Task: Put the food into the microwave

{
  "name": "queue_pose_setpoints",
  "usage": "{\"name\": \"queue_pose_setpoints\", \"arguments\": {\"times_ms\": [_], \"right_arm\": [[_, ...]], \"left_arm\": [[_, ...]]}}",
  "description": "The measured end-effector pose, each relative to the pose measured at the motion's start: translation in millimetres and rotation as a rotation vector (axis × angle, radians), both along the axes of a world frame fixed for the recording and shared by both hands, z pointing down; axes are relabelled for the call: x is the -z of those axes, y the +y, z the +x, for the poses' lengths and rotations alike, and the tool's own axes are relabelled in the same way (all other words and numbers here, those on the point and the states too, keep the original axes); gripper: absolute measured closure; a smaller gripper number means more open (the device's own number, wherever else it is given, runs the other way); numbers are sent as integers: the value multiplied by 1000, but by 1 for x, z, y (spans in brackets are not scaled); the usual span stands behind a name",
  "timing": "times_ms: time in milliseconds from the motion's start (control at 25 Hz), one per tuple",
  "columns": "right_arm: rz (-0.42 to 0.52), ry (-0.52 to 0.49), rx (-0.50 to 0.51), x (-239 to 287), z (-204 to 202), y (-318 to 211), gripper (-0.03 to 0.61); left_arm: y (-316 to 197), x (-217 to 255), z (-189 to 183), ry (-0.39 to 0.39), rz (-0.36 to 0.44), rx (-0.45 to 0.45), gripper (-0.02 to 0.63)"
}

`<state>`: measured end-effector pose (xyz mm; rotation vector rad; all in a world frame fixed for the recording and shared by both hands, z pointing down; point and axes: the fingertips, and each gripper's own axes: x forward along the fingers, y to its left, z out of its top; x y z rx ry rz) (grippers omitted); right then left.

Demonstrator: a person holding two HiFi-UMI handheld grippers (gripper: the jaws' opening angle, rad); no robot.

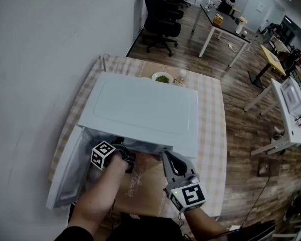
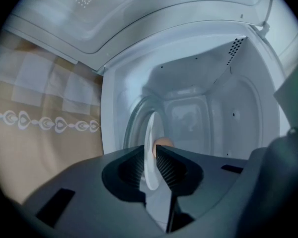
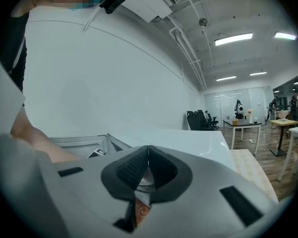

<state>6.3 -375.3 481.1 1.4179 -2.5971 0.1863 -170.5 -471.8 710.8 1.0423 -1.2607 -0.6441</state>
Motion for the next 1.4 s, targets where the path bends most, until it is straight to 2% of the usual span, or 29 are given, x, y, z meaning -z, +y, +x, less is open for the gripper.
{"name": "queue_pose_setpoints", "arguments": {"times_ms": [160, 440, 560, 640, 760, 920, 1040, 1200, 1400], "right_arm": [[63, 25, 48, 1, -8, 6, 569], [39, -8, 33, 1, -4, 10, 569], [46, -20, 28, 3, -3, 12, 569], [44, -20, 32, 4, -4, 14, 569], [34, -19, 38, 2, -4, 18, 569], [35, -22, 41, 2, -3, 20, 569], [33, -20, 49, 2, -4, 21, 569], [12, -28, 50, -3, -5, 24, 569], [13, -24, 55, -6, -3, 24, 569]], "left_arm": [[-1, 3, -2, 11, -4, 14, 483], [2, 11, -4, 43, 16, 24, 388], [0, 20, -4, 55, 56, 27, 361], [-2, 27, -5, 36, 72, 17, 342], [3, 28, -3, 6, 40, -15, 328], [8, 25, -5, 9, 33, 1, 321], [9, 23, -8, -47, 15, -32, 321], [12, 17, -12, -173, -24, -84, 321], [6, 23, -7, -365, 57, -171, 321]]}}
